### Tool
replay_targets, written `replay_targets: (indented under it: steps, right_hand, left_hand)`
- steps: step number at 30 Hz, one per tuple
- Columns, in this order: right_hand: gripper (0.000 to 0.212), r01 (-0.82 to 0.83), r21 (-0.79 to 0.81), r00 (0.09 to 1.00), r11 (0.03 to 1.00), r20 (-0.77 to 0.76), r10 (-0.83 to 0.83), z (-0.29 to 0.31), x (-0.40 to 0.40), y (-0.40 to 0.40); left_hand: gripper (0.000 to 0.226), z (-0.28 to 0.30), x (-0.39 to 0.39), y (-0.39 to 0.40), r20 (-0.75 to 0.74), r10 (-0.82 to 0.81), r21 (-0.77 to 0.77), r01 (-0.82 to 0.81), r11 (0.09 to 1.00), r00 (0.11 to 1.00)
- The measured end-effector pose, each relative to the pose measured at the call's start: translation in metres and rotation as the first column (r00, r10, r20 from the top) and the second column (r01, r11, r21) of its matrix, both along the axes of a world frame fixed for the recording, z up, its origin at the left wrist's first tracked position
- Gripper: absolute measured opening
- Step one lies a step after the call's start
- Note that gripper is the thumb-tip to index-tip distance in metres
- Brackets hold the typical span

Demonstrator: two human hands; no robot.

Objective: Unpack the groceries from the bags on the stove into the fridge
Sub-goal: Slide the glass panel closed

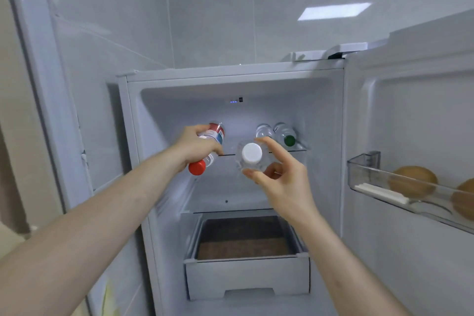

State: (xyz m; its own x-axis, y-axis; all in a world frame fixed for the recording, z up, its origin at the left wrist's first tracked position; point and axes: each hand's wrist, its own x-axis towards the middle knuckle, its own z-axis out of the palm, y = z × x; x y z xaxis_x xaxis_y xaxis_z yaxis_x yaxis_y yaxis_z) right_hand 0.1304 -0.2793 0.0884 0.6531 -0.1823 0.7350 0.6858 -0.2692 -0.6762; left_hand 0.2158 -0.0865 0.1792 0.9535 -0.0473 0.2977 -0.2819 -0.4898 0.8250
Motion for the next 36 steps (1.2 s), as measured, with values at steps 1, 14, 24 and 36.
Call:
replay_targets:
  steps: [1, 14, 24, 36]
  right_hand:
    - [0.062, 0.011, -0.01, 1.0, 1.0, 0.007, -0.011, 0.001, 0.008, 0.001]
    - [0.06, 0.091, -0.279, 0.994, 0.956, 0.082, -0.071, 0.032, 0.073, 0.019]
    - [0.062, 0.153, -0.438, 0.987, 0.886, 0.018, -0.161, 0.019, 0.146, 0.027]
    - [0.072, 0.33, -0.701, 0.902, 0.632, 0.037, -0.43, 0.03, 0.181, 0.019]
  left_hand:
    - [0.076, 0.0, 0.011, 0.001, 0.007, 0.011, 0.028, -0.011, 1.0, 1.0]
    - [0.061, 0.001, 0.093, 0.01, 0.02, 0.088, 0.347, -0.089, 0.934, 0.996]
    - [0.023, -0.002, 0.132, 0.005, 0.041, 0.068, 0.483, -0.08, 0.872, 0.997]
    - [0.049, -0.005, 0.165, -0.018, 0.052, 0.083, 0.511, -0.098, 0.854, 0.995]
